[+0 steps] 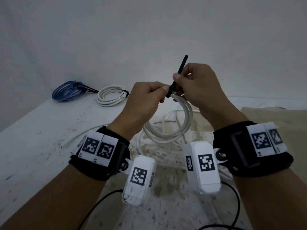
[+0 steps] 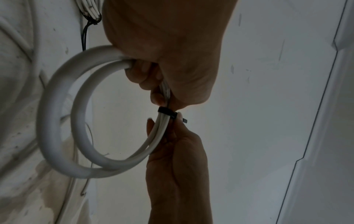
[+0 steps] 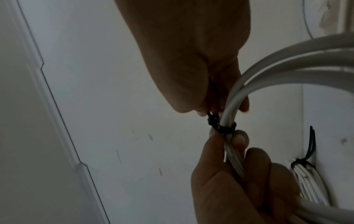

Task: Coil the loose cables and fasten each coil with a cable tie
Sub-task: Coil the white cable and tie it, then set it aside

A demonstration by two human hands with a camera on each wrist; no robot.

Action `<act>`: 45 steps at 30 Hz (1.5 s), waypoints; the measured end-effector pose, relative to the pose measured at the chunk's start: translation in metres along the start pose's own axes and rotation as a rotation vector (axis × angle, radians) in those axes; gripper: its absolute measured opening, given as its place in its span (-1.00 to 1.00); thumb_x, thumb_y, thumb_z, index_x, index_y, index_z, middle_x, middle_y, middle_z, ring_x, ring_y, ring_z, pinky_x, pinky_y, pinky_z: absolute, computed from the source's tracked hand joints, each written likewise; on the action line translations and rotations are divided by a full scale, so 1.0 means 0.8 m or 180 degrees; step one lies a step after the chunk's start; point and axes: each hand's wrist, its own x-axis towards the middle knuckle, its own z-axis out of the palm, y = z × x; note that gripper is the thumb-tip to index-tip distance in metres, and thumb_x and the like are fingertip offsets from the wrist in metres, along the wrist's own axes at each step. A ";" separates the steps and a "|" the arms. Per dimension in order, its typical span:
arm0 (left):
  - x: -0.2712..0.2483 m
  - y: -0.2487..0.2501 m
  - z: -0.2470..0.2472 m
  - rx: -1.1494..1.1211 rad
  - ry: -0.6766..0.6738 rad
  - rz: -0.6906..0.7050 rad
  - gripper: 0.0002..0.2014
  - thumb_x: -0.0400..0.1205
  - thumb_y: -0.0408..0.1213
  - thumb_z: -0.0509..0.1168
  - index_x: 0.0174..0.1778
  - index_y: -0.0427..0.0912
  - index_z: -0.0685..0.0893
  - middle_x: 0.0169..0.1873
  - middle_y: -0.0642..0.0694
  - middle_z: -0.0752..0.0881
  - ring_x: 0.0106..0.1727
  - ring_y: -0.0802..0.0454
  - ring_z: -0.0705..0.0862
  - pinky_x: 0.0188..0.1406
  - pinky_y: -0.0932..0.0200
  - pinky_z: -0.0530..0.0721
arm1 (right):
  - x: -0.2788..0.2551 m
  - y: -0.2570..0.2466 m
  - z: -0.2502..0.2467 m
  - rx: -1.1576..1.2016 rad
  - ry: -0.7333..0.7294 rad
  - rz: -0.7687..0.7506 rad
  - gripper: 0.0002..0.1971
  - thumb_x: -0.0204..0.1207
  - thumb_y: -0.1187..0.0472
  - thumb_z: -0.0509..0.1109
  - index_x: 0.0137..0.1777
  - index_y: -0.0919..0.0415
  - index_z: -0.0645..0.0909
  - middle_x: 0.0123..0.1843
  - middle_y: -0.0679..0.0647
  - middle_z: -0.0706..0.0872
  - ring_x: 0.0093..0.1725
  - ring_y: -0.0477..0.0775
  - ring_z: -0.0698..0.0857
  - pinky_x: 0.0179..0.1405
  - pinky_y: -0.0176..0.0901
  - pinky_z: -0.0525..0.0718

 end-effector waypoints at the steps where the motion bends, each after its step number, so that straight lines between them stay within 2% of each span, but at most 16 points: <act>1: -0.001 0.001 0.001 -0.0029 -0.0027 0.0060 -0.76 0.71 -0.38 0.26 -0.10 -0.07 0.82 -0.54 0.04 0.54 -0.62 0.25 0.40 -0.60 0.45 0.30 | 0.001 0.001 0.001 -0.0098 0.0035 -0.0038 -0.82 0.59 0.17 0.42 -0.22 0.23 0.61 -0.20 0.20 0.80 -0.21 0.19 0.82 -0.09 0.24 0.80; 5: -0.002 0.002 0.001 -0.0016 -0.0174 0.0203 -0.73 0.72 -0.48 0.21 0.13 -0.11 0.76 -0.58 0.21 0.62 -0.60 0.27 0.45 -0.58 0.57 0.33 | 0.002 0.000 -0.001 -0.0317 0.0064 -0.0133 -0.82 0.59 0.15 0.42 -0.21 0.21 0.60 -0.24 0.19 0.79 -0.23 0.22 0.81 -0.14 0.24 0.80; 9: -0.003 0.003 0.001 0.0069 -0.0334 0.0378 -0.70 0.73 -0.49 0.19 0.24 -0.09 0.70 -0.55 0.26 0.65 -0.57 0.31 0.47 -0.53 0.58 0.36 | -0.002 -0.001 -0.005 -0.0224 0.0012 -0.0094 -0.82 0.64 0.21 0.40 -0.16 0.27 0.58 -0.17 0.24 0.78 -0.38 0.15 0.81 -0.48 0.08 0.80; 14: -0.001 0.000 -0.004 0.0104 -0.0267 0.0564 -0.75 0.74 -0.44 0.21 0.14 -0.10 0.77 -0.48 0.18 0.64 -0.52 0.29 0.50 -0.49 0.53 0.39 | -0.004 -0.006 -0.003 -0.0037 0.0133 -0.0018 -0.78 0.67 0.21 0.37 -0.23 0.19 0.53 -0.17 0.06 0.68 -0.34 0.08 0.80 -0.56 -0.14 0.73; 16: -0.001 0.000 -0.005 0.0231 -0.0246 0.0631 -0.77 0.73 -0.43 0.22 0.09 -0.15 0.78 -0.45 0.12 0.63 -0.50 0.30 0.51 -0.46 0.54 0.40 | -0.004 -0.005 -0.001 0.0053 0.0131 0.0028 -0.78 0.67 0.22 0.36 -0.22 0.23 0.54 -0.16 0.09 0.71 -0.35 0.06 0.81 -0.57 -0.17 0.71; 18: -0.002 0.001 -0.006 0.0420 -0.0280 0.0751 -0.79 0.73 -0.42 0.24 0.08 -0.18 0.79 -0.44 0.18 0.65 -0.43 0.33 0.56 -0.38 0.54 0.44 | -0.003 -0.003 0.000 0.0117 0.0139 0.0106 -0.80 0.67 0.23 0.37 -0.17 0.30 0.57 -0.14 0.19 0.76 -0.37 0.08 0.81 -0.57 -0.16 0.70; 19: -0.002 0.001 -0.007 0.0531 -0.0311 0.0825 -0.80 0.72 -0.38 0.26 0.07 -0.16 0.80 -0.44 0.21 0.67 -0.37 0.33 0.59 -0.32 0.49 0.48 | -0.002 -0.002 -0.001 0.0116 0.0153 0.0139 -0.81 0.66 0.23 0.37 -0.16 0.31 0.58 -0.13 0.21 0.77 -0.37 0.09 0.82 -0.57 -0.14 0.71; 22: -0.001 0.000 -0.006 0.0801 -0.0358 0.0929 -0.79 0.67 -0.25 0.27 0.06 -0.10 0.83 -0.37 0.17 0.73 -0.24 0.23 0.66 -0.12 0.11 0.68 | 0.000 0.002 -0.003 0.0169 0.0210 0.0183 -0.79 0.65 0.26 0.39 -0.22 0.30 0.57 -0.16 0.25 0.77 -0.40 0.13 0.81 -0.58 -0.12 0.71; 24: 0.000 -0.001 -0.005 0.0868 -0.0349 0.0923 -0.77 0.66 -0.22 0.27 0.07 -0.12 0.83 -0.33 0.13 0.75 -0.22 0.23 0.68 -0.04 0.05 0.71 | 0.000 0.005 -0.002 0.0120 0.0272 0.0178 -0.77 0.63 0.27 0.41 -0.26 0.27 0.55 -0.18 0.28 0.77 -0.42 0.16 0.81 -0.59 -0.11 0.70; 29: -0.002 0.000 -0.003 0.0876 -0.0341 0.0848 -0.78 0.69 -0.25 0.28 0.05 -0.13 0.85 -0.38 0.04 0.72 -0.30 0.23 0.60 -0.20 0.14 0.57 | 0.000 0.009 0.000 0.0160 0.0358 0.0258 -0.78 0.62 0.29 0.42 -0.26 0.28 0.56 -0.20 0.26 0.77 -0.47 0.11 0.78 -0.62 -0.14 0.68; 32: -0.004 0.001 -0.003 0.0892 -0.0333 0.0833 -0.78 0.69 -0.24 0.28 0.05 -0.13 0.85 -0.37 -0.07 0.73 -0.32 0.10 0.60 -0.24 0.06 0.56 | -0.001 0.012 0.002 0.0064 0.0408 0.0203 -0.78 0.61 0.28 0.42 -0.27 0.26 0.56 -0.20 0.25 0.78 -0.49 0.08 0.76 -0.64 -0.17 0.66; 35: -0.003 0.000 -0.003 0.0761 -0.0307 0.0685 -0.79 0.71 -0.26 0.28 0.03 -0.11 0.85 -0.43 0.02 0.65 -0.35 0.09 0.55 -0.28 0.08 0.51 | -0.001 0.013 0.003 0.0040 0.0380 0.0229 -0.80 0.62 0.26 0.41 -0.23 0.28 0.57 -0.17 0.25 0.77 -0.51 0.05 0.75 -0.64 -0.18 0.66; 38: -0.001 0.001 0.000 0.0605 -0.0254 0.0554 -0.79 0.71 -0.32 0.28 -0.01 -0.17 0.85 -0.45 0.13 0.65 -0.35 0.20 0.56 -0.23 0.28 0.49 | -0.005 0.001 -0.004 0.0672 -0.0116 0.0622 -0.82 0.69 0.22 0.32 -0.05 0.35 0.58 -0.19 0.25 0.74 -0.47 0.08 0.78 -0.56 -0.13 0.69; 40: 0.000 0.002 -0.001 0.0486 -0.0255 0.0531 -0.79 0.71 -0.37 0.27 -0.03 -0.21 0.84 -0.45 0.18 0.70 -0.33 0.29 0.62 -0.20 0.34 0.53 | -0.010 -0.007 -0.011 0.1118 -0.0742 0.1066 -0.65 0.74 0.02 0.26 0.04 0.36 0.63 -0.24 0.24 0.77 -0.40 0.14 0.80 -0.48 -0.09 0.73; 42: 0.001 0.000 -0.002 0.0413 -0.0235 0.0474 -0.78 0.72 -0.37 0.26 -0.05 -0.22 0.83 -0.46 0.12 0.67 -0.37 0.30 0.59 -0.29 0.40 0.51 | -0.011 -0.008 -0.015 0.0901 -0.1149 0.1169 -0.49 0.69 -0.19 0.23 -0.01 0.31 0.69 -0.31 0.20 0.79 -0.47 0.09 0.72 -0.50 -0.16 0.67; 45: 0.002 0.001 -0.005 0.0341 -0.0152 0.0379 -0.80 0.73 -0.35 0.26 0.00 -0.22 0.81 -0.46 0.05 0.59 -0.49 0.30 0.48 -0.45 0.48 0.42 | -0.011 -0.006 -0.013 0.0815 -0.1295 0.1072 -0.56 0.67 -0.15 0.30 -0.23 0.20 0.67 -0.51 0.04 0.57 -0.57 -0.04 0.39 -0.62 -0.24 0.37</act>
